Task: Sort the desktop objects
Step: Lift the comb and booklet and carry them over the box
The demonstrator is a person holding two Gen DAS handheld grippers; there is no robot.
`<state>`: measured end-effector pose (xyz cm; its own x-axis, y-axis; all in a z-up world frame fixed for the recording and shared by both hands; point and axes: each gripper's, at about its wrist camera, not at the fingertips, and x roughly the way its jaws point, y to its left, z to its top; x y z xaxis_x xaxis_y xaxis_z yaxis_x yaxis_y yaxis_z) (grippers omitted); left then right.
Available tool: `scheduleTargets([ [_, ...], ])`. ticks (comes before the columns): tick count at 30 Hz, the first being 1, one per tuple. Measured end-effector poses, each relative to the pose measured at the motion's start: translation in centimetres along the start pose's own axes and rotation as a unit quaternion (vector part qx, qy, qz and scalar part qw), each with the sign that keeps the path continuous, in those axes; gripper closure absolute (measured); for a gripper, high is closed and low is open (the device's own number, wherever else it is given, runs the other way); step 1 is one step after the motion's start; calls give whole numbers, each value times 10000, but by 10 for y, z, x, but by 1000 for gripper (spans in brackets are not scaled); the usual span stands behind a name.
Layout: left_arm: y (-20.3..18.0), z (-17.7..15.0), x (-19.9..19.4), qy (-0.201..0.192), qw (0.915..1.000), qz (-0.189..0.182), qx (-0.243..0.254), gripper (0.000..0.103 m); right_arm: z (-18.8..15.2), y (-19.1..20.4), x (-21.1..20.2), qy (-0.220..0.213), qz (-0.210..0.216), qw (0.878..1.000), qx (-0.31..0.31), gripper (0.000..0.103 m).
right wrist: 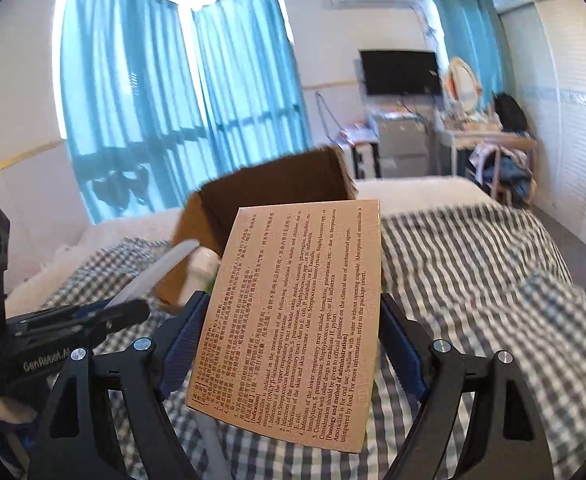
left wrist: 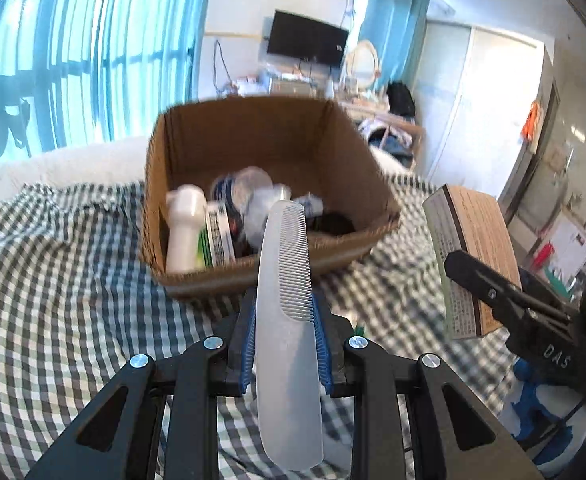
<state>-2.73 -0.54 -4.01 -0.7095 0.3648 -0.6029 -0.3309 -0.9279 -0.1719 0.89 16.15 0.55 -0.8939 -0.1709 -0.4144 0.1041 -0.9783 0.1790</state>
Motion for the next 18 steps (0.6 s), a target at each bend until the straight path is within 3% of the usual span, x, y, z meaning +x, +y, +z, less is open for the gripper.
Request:
scheduleTargets([
  [6, -1, 19, -35, -828, 9959, 136, -324, 78, 26, 12, -13, -312, 308, 9987, -249, 21],
  [18, -8, 52, -50, -1353, 9901, 379, 45, 78, 65, 23, -8, -615, 451, 9948, -680, 21],
])
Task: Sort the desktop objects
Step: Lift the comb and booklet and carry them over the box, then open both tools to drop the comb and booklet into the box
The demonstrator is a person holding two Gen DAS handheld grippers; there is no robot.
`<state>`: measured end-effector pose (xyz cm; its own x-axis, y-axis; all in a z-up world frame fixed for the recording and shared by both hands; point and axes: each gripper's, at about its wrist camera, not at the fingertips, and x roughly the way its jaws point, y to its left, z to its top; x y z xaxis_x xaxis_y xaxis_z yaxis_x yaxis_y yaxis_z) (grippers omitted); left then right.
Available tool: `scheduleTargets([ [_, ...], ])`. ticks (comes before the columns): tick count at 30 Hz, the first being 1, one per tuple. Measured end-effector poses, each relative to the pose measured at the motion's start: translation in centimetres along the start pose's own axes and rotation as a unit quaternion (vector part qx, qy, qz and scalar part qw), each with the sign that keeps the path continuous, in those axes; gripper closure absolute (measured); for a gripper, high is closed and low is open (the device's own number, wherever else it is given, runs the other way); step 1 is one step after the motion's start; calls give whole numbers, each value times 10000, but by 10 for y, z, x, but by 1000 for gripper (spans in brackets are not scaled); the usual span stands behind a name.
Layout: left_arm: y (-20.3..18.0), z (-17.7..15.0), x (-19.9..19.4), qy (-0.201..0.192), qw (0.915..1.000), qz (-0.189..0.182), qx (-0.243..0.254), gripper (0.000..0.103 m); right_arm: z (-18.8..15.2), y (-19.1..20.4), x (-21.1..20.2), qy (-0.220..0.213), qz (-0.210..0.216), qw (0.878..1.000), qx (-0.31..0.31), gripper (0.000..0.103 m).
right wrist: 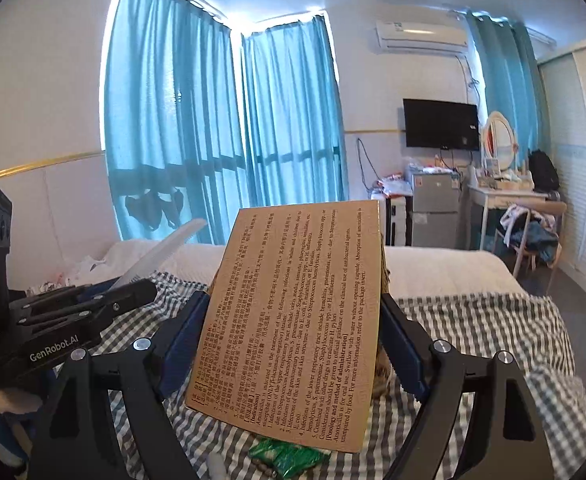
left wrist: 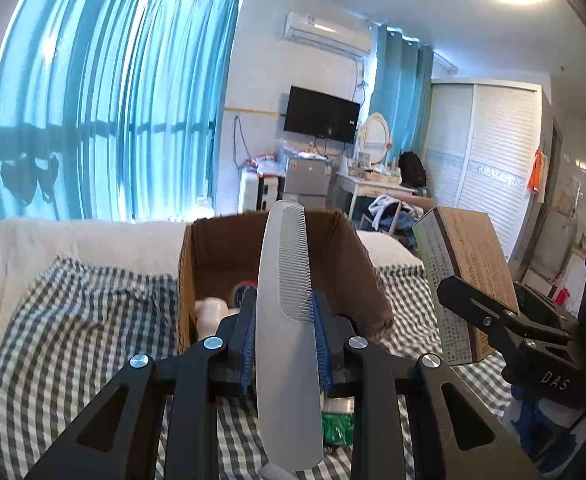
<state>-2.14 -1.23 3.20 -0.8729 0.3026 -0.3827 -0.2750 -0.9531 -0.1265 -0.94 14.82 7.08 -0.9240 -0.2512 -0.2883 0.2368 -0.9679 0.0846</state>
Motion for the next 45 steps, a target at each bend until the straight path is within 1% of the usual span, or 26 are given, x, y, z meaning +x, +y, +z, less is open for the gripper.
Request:
scheduleTargets([
  [9, 6, 31, 11, -266, 9995, 51, 143, 78, 14, 4, 21, -196, 73, 9991, -377, 21],
  [15, 10, 38, 32, -238, 9995, 86, 168, 78, 14, -1, 48, -191, 108, 9986, -472, 21],
  [21, 18, 38, 65, -97, 9998, 138, 147, 77, 7, -14, 82, 0, 109, 9991, -403, 21],
  [26, 26, 31, 98, 124, 9998, 148, 107, 77, -3, -26, 108, 157, 93, 9990, -402, 21],
  [30, 34, 23, 123, 289, 9995, 147, 25, 77, -16, -35, 131, 363, 122, 9984, -416, 21],
  [33, 36, 16, 137, 370, 9992, 169, -15, 77, -26, -42, 147, 531, 161, 9975, -428, 21],
  [37, 43, 6, 157, 557, 9982, 209, -75, 77, -38, -49, 165, 700, 96, 9964, -466, 21],
  [41, 50, -5, 174, 722, 9969, 287, -154, 77, -43, -55, 177, 848, 111, 9955, -419, 20],
  [43, 50, -9, 178, 762, 9964, 322, -180, 77, -44, -55, 179, 847, 36, 9953, -471, 20],
  [44, 50, -11, 179, 785, 9961, 342, -195, 76, -44, -55, 179, 808, -2, 9955, -500, 19],
  [45, 50, -11, 179, 806, 9959, 348, -206, 76, -43, -55, 178, 776, -47, 9955, -533, 13],
])
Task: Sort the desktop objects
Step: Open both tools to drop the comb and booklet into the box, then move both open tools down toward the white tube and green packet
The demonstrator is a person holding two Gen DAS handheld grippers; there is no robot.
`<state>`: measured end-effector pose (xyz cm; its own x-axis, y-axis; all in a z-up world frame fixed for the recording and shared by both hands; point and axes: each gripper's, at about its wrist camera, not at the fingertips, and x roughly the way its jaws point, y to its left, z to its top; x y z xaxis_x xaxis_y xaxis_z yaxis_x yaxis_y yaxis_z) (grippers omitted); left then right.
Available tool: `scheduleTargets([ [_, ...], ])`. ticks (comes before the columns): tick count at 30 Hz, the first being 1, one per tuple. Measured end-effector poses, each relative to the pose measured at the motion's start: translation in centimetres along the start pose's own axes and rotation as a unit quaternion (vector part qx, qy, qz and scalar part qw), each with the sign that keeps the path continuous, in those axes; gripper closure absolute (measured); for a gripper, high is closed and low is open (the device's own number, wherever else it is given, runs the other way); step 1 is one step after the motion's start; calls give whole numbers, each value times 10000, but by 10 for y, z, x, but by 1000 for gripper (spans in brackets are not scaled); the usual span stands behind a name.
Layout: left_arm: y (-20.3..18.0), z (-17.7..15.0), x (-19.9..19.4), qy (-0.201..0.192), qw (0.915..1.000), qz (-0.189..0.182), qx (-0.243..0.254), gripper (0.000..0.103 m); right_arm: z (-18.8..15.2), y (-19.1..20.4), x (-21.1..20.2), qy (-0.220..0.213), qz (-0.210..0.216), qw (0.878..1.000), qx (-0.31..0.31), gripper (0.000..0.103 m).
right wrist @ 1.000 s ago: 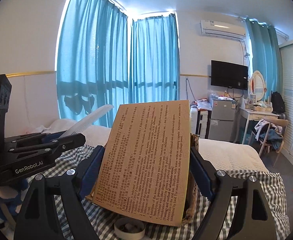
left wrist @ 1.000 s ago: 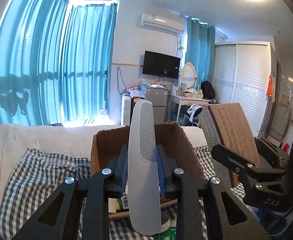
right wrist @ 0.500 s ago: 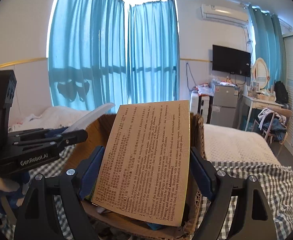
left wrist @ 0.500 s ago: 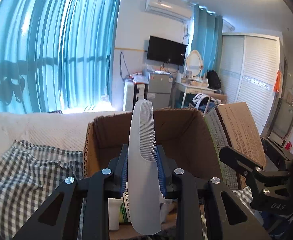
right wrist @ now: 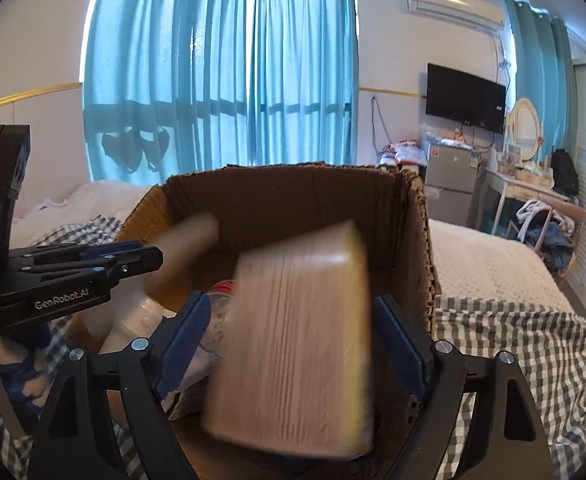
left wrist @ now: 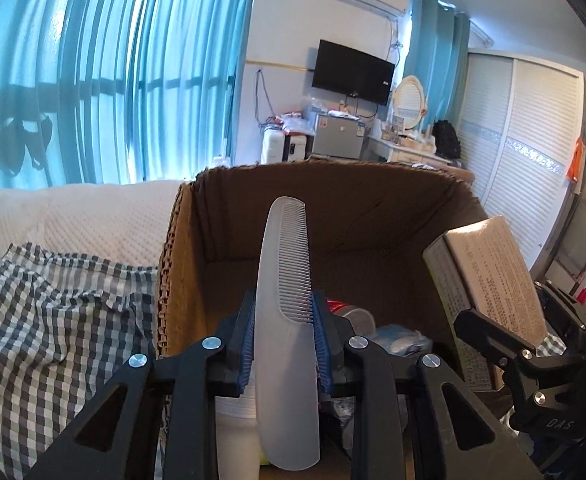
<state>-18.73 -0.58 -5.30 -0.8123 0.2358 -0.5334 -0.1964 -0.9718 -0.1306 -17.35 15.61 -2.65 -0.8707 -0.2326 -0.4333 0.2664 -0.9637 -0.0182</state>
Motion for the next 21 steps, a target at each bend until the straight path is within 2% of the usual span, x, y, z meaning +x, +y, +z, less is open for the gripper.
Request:
scheduleTargets([
  [1, 0, 0, -1, -1, 10000, 6, -10, 73, 1, 1, -1, -18, -32, 10000, -12, 12],
  [2, -1, 0, -4, -36, 10000, 4, -17, 65, 2, 0, -4, -74, -52, 10000, -7, 12],
  [3, -1, 2, -6, -72, 10000, 12, -22, 48, 3, 0, -6, -99, -54, 9999, 4, 12],
  [4, -1, 2, -9, -128, 9999, 26, -38, 42, 4, -1, -9, -134, -65, 9999, 26, 11],
  [5, -1, 4, -13, -201, 9998, 35, -61, 38, 5, -1, -13, -176, -89, 9998, 49, 11],
  [7, -3, 6, -23, -298, 9995, 22, -65, 37, 9, -2, -20, -258, -130, 9995, 98, 11],
  [9, -3, 9, -34, -406, 9991, 41, -84, 24, 13, -3, -30, -354, -144, 9991, 170, 9],
  [11, -2, 12, -45, -546, 9983, 47, -172, 17, 18, -2, -39, -447, -169, 9986, 230, 6],
  [13, -2, 15, -59, -690, 9973, 11, -259, 11, 22, -3, -51, -548, -204, 9979, 275, 1],
  [16, -2, 20, -80, -924, 9952, 70, -328, 1, 29, 4, -68, -710, -267, 9966, 310, 0],
  [21, -5, 29, -117, -1355, 9897, 301, -358, 0, 36, 8, -98, -871, -330, 9952, 316, 0],
])
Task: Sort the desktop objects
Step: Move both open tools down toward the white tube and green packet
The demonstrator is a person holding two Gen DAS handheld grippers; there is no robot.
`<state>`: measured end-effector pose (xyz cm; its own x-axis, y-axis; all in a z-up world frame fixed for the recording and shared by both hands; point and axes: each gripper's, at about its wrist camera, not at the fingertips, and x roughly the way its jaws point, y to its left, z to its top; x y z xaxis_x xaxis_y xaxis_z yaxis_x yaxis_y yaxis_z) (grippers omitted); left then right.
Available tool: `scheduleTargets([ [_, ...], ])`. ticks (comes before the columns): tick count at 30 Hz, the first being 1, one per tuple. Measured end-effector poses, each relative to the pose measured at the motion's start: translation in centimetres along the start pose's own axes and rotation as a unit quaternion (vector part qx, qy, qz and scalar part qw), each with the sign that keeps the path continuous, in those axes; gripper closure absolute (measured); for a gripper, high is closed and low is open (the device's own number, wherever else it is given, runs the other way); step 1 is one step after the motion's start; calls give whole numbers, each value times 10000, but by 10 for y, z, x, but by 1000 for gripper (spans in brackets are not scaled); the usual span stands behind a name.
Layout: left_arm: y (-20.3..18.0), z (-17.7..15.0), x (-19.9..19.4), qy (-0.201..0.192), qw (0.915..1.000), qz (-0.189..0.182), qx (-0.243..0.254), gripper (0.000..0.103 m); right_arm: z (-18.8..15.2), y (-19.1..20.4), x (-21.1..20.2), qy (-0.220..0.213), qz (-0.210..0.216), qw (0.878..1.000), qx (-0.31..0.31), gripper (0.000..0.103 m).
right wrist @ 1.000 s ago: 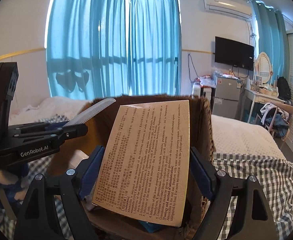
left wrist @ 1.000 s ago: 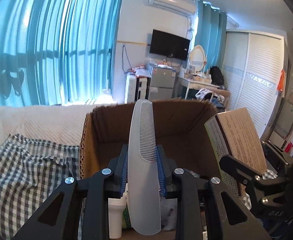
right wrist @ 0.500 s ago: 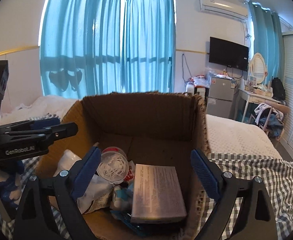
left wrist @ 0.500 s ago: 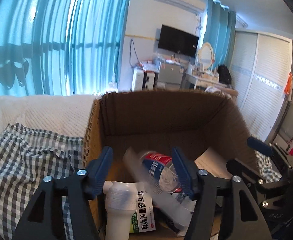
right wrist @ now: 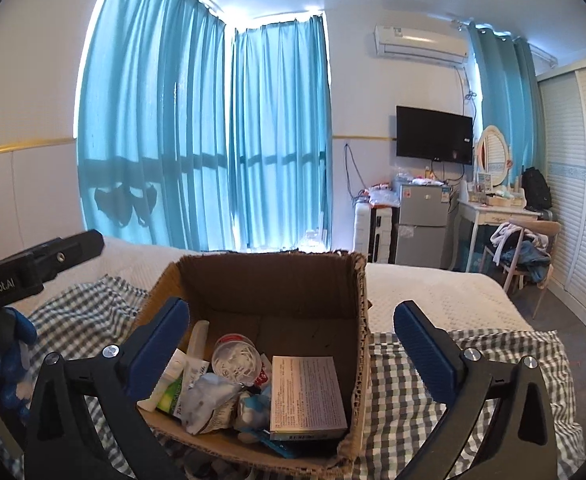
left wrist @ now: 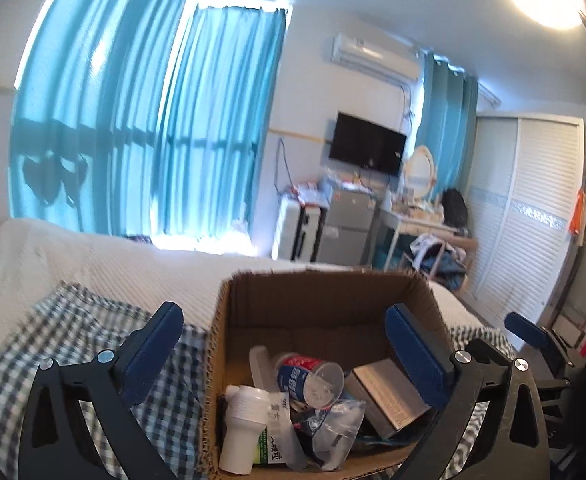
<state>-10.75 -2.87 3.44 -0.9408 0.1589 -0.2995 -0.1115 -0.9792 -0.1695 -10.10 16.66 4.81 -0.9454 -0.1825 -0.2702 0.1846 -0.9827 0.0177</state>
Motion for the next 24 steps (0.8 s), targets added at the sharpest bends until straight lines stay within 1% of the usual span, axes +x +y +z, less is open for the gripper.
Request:
scheduleTargets([
  [3, -4, 8, -20, -245, 9996, 93, 53, 0, 4, 2, -16, -48, 19, 10000, 6, 0],
  [6, -11, 14, -35, -327, 9993, 82, 189, 0, 6, 5, -31, -100, 7, 9999, -38, 0],
  [10, -22, 14, -53, -528, 9971, 295, 452, 0, 6, 5, -48, -125, -5, 9999, -60, 0],
  [13, -24, 10, -66, -660, 9955, 422, 539, 0, 2, 4, -60, -127, 32, 9999, -11, 0],
  [16, -24, 3, -72, -604, 9955, 459, 566, 0, -5, 5, -69, -99, -27, 9999, -60, 0],
  [20, -17, -6, -76, -499, 9965, 547, 383, 0, -16, 3, -77, -35, -131, 9999, -97, 0],
  [22, -15, -10, -79, -491, 9963, 626, 321, 0, -23, 2, -77, 53, -190, 9998, -102, 0],
  [24, -14, -15, -80, -441, 9963, 649, 339, 0, -30, 1, -75, 233, -137, 9996, -103, 0],
])
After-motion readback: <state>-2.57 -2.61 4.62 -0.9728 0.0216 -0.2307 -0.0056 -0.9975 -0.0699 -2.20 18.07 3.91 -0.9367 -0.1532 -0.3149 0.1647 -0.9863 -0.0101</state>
